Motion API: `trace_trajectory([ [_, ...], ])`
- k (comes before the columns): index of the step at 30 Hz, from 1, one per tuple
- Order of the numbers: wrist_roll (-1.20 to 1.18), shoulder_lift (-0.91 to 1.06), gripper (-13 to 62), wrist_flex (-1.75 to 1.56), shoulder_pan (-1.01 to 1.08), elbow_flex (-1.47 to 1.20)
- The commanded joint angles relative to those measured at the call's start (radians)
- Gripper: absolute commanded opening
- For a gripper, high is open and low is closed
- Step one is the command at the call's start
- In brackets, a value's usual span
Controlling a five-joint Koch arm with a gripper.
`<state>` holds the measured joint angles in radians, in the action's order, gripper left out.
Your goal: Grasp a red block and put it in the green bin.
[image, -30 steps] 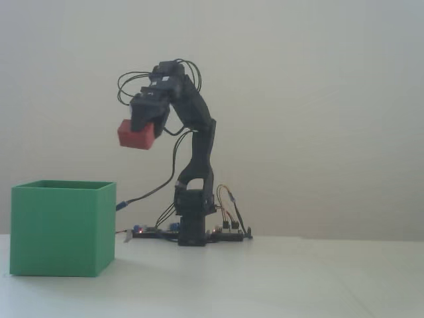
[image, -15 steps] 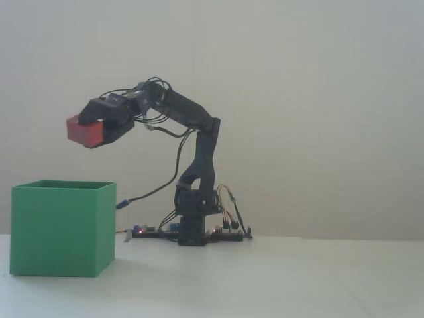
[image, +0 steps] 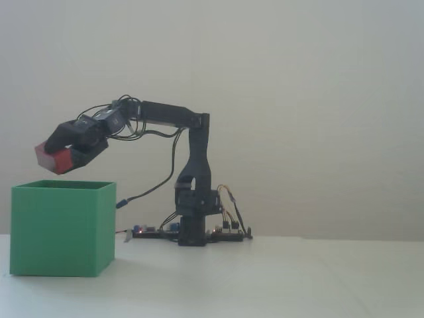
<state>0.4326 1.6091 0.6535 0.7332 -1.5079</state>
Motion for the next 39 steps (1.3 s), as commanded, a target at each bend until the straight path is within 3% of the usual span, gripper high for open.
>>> trace_trajectory([
  [1, 0.006, 0.021, 29.6, -0.100, 0.000, 0.032],
  [2, 0.006, 0.021, 33.4, -0.103, 0.002, 0.034],
  [18, 0.005, 0.067, 32.9, -0.207, -0.006, 0.034],
  [26, -0.038, 0.241, 32.8, -0.209, -0.184, 0.032],
  [39, -0.364, 0.551, 31.0, 0.064, -0.497, 0.021],
])
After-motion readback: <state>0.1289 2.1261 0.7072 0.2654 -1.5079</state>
